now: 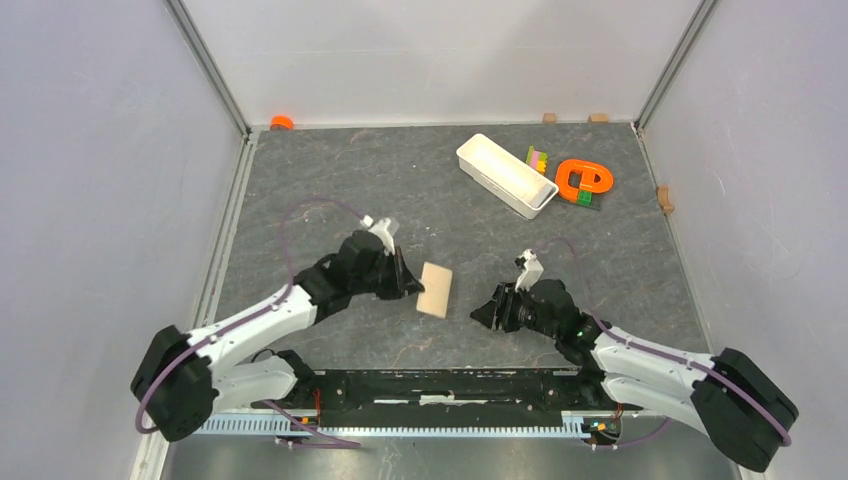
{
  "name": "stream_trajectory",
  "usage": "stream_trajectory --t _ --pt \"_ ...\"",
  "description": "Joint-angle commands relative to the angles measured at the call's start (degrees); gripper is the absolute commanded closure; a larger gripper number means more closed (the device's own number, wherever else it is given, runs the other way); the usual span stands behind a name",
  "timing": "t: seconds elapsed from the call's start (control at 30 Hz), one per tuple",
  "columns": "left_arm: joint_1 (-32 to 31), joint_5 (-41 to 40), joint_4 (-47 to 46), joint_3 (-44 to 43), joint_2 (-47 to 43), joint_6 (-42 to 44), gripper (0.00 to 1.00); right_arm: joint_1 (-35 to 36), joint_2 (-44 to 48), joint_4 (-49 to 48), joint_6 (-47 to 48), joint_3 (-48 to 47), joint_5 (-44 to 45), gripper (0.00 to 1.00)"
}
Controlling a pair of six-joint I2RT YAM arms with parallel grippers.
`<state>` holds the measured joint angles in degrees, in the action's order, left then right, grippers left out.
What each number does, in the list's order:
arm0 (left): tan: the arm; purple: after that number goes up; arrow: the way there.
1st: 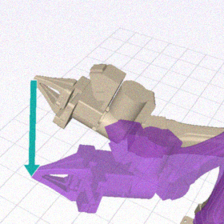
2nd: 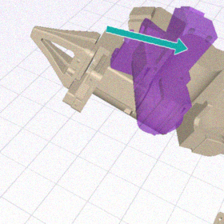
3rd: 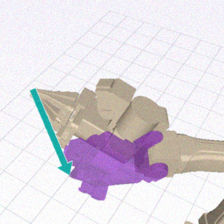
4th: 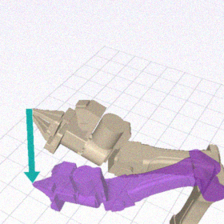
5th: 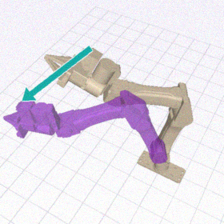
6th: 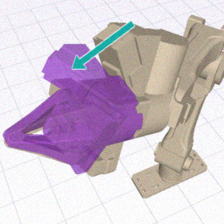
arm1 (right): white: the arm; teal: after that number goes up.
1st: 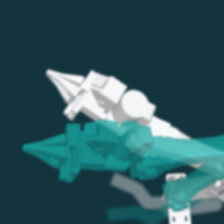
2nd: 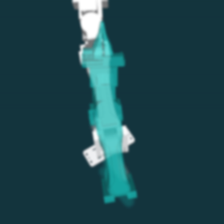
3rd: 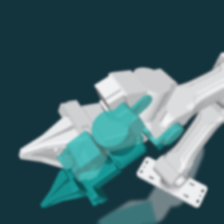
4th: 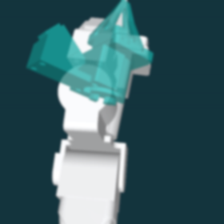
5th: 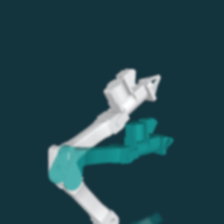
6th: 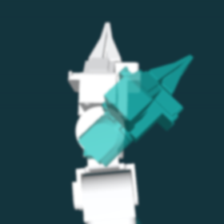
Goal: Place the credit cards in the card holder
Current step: Open the card holder at the center of the board.
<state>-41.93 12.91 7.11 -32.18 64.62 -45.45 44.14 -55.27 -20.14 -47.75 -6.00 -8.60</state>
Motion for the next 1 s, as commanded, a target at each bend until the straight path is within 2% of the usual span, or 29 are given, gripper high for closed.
stream_trajectory --t 0.0,0.1,0.2,0.37,0.43,0.5,0.83,0.97 --pt "-0.25 -11.95 18.29 -12.11 -3.60 12.13 0.98 0.11 4.79 11.81 8.17 -5.37 9.88 0.46" --pt "-1.27 -16.80 26.79 -17.06 0.65 14.61 0.98 0.12 6.19 16.34 10.64 -7.01 13.73 0.45" --pt "-3.76 -24.93 32.71 -20.41 4.64 15.83 0.98 0.15 7.14 19.08 12.35 -7.97 15.70 0.44" --pt "-6.36 -31.17 34.30 -22.39 6.65 14.99 0.98 0.16 8.54 19.97 12.98 -7.69 16.69 0.43" --pt "-8.49 -35.51 35.89 -24.03 8.21 14.55 0.93 0.16 8.60 19.99 13.20 -7.46 16.94 0.43" --pt "-10.91 -38.63 37.26 -25.60 10.96 13.94 0.92 0.16 8.41 19.97 13.49 -7.35 17.21 0.43" --pt "-19.12 -38.17 37.49 -32.04 25.93 12.19 0.92 0.16 10.82 24.31 14.22 -8.26 20.14 0.42" --pt "-22.24 -35.48 35.35 -35.29 29.10 12.24 0.83 0.15 13.85 27.15 14.35 -8.93 23.72 0.39"
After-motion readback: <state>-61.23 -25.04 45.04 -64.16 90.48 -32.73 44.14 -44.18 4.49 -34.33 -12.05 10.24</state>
